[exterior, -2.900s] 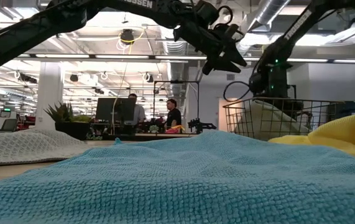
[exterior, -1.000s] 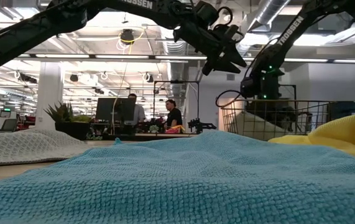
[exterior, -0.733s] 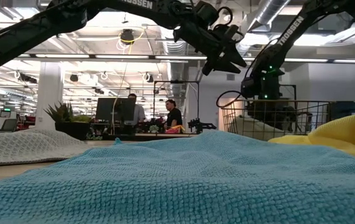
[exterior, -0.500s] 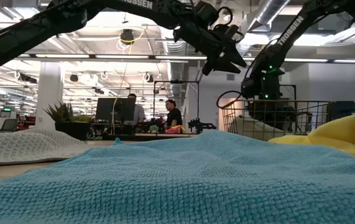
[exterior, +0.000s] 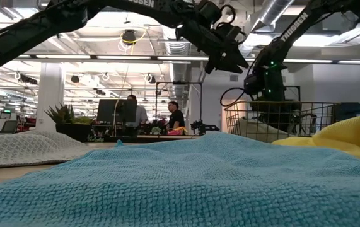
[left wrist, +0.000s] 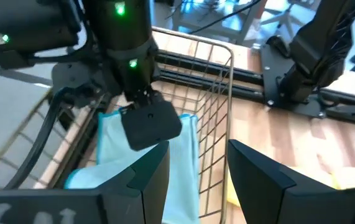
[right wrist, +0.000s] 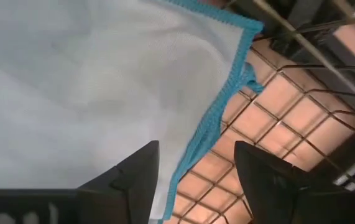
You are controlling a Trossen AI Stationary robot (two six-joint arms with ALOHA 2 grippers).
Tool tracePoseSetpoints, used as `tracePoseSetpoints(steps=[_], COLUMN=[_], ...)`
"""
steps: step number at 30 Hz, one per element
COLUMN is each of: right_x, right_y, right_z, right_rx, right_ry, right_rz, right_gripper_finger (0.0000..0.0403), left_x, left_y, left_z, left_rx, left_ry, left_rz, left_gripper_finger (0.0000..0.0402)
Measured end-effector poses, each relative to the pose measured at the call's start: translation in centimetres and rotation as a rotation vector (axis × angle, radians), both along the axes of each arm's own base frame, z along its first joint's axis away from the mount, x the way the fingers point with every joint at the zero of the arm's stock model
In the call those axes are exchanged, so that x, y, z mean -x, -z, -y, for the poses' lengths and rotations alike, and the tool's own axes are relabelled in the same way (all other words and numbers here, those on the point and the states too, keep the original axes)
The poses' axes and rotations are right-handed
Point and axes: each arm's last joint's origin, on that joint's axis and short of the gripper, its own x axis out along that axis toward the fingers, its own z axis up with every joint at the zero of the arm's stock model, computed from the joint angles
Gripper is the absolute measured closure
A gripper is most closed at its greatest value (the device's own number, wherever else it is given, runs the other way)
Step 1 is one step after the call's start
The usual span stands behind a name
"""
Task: Fold microfiber towels
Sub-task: Fold the blue microfiber cloth
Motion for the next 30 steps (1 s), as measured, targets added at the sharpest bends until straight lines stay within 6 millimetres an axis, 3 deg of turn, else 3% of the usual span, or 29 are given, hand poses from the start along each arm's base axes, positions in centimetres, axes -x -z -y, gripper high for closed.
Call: tracePoseSetpoints(steps=[4, 9, 14, 18, 24, 27, 30], right_x=[0.2, 1.0, 0.9, 0.3, -0.7, -1.1, -2.0], right_y=[-2.3, -7.4, -13.2, -16.3, -18.3, -18.6, -18.2], right_z=[-0.3, -2.3, -7.1, -11.9, -17.3, -19.1, -20.3], right_rx=[0.063, 0.204, 0.363, 0.437, 0.39, 0.256, 0.184], right_ry=[0.001, -0.008, -0.178, -0.355, -0.496, -0.564, -0.629], right_rz=[0.037, 0.124, 0.234, 0.313, 0.492, 0.62, 0.666], right_gripper_finger=[0.0169, 0.0168, 0.0168, 0.0168, 0.0168, 0.0168, 0.0168], left_x=[1.0, 3.2, 6.2, 8.7, 11.9, 12.8, 12.4], left_y=[-2.2, -5.0, -7.4, -8.1, -8.1, -7.6, -6.5], left_z=[0.7, 1.5, 3.1, 4.8, 7.3, 8.3, 9.1], left_rx=[-0.071, -0.088, -0.078, -0.054, 0.045, 0.151, 0.249], left_ry=[-0.034, -0.07, -0.1, -0.13, -0.134, -0.105, -0.031], left_rz=[-0.004, -0.037, -0.147, -0.316, -0.574, -0.683, -0.706], left_gripper_finger=[0.0248, 0.0248, 0.0248, 0.0248, 0.0248, 0.0248, 0.0248])
